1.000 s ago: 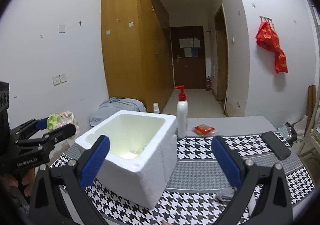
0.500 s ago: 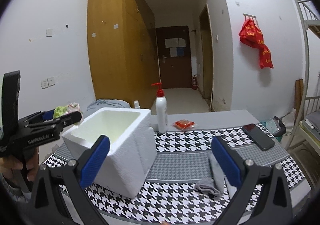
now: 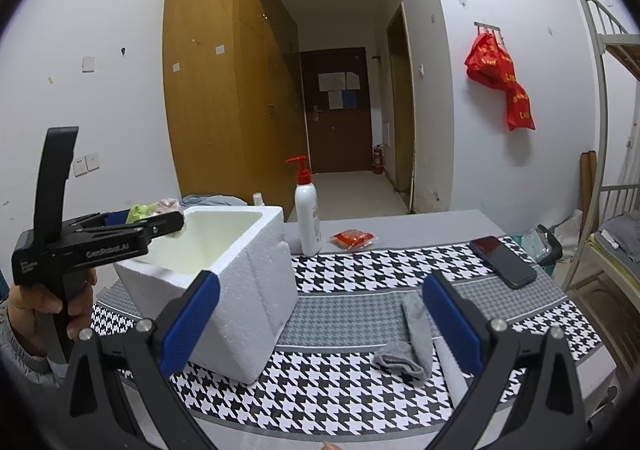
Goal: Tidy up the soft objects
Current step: 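Lower the green snack bag into the box and open the left tool, then withdraw the left tool from the foam box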
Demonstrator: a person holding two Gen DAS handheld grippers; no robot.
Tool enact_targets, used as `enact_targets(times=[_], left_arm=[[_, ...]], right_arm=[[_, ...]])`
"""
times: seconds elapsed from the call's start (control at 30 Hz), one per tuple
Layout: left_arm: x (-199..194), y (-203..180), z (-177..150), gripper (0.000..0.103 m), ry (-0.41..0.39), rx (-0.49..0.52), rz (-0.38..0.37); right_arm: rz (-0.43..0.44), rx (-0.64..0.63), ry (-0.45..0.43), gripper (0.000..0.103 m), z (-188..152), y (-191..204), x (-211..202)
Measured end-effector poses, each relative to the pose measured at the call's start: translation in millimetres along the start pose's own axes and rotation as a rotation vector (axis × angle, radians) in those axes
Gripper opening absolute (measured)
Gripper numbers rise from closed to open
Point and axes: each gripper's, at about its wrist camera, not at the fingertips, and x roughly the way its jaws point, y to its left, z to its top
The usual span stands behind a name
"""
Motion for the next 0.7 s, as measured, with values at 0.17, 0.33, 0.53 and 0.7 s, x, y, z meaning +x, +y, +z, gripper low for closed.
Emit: enact_targets(times=[0.17, 0.33, 0.53, 0.7], left_arm=[[8, 1, 3, 0.074, 0.016, -0.006, 0.008], [14, -1, 5, 0.081, 0.017, -0.002, 0.020], [14, -2, 5, 0.092, 0.013, -0.009, 0.017], [7, -5, 1, 0.098, 0.001, -0.008, 0.010]], right_arm=[[-0.011, 0.010, -0.003, 0.102, -1, -5, -3], [-0.017, 0.014, -0.006, 0.102, -2, -8, -6], [-0.025, 0.019, -0.006, 0.102, -3, -11, -8], [-0.024, 0.028, -0.009, 0.102, -4, -14, -10]])
